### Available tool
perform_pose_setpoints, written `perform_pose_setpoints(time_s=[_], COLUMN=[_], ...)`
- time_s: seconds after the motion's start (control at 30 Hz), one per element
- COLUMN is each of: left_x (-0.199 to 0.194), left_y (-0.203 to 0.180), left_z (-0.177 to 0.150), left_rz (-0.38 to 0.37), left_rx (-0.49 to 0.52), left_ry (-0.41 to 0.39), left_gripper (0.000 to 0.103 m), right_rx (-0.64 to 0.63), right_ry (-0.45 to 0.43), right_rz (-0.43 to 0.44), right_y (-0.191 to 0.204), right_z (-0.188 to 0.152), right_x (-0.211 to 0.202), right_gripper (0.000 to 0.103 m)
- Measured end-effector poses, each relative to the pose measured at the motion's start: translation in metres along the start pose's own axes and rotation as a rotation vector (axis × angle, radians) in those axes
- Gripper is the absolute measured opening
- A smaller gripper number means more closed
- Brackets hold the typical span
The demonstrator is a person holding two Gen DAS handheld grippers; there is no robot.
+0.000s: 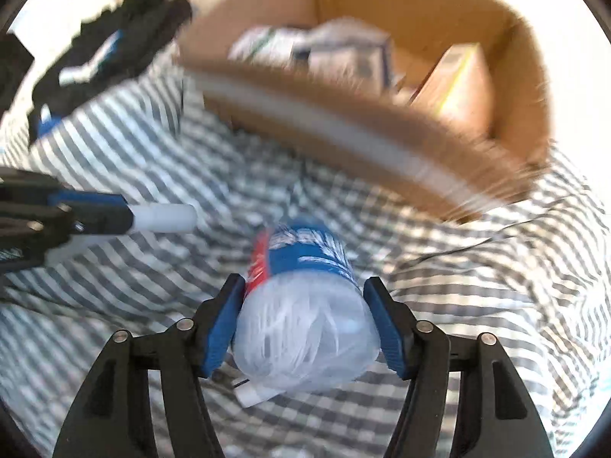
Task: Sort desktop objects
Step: 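Grasp the white foam stick with left tool while right tool grasps the clear round swab container, then carry the foam stick and swab container into the box and open both tools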
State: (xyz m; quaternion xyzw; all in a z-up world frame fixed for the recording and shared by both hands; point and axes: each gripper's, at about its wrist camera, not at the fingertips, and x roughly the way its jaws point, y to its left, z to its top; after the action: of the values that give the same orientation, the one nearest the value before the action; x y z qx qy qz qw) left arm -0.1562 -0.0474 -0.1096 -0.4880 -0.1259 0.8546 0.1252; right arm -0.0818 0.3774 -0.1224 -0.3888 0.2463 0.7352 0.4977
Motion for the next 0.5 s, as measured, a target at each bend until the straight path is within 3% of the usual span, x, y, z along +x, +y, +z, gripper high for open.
perform_pose_setpoints(time_s=[0.3, 0.5], left_x=[-0.037, -0.056], left_y=[-0.028, -0.047], left_z=[0.022, 0.044], left_rz=[-0.012, -0.012], left_rx=[0.055, 0.085], left_ry=[-0.087, -0.135], left_gripper=[0.014, 0.014], right_rx=[0.05, 0.058], right_ry=[-0.052, -0.135], right_rz=[0.003, -0.002], right_y=[-0.009, -0.01], right_z=[-0.013, 0.009], right_x=[-0.039, -0.073], right_gripper=[0.063, 0.063])
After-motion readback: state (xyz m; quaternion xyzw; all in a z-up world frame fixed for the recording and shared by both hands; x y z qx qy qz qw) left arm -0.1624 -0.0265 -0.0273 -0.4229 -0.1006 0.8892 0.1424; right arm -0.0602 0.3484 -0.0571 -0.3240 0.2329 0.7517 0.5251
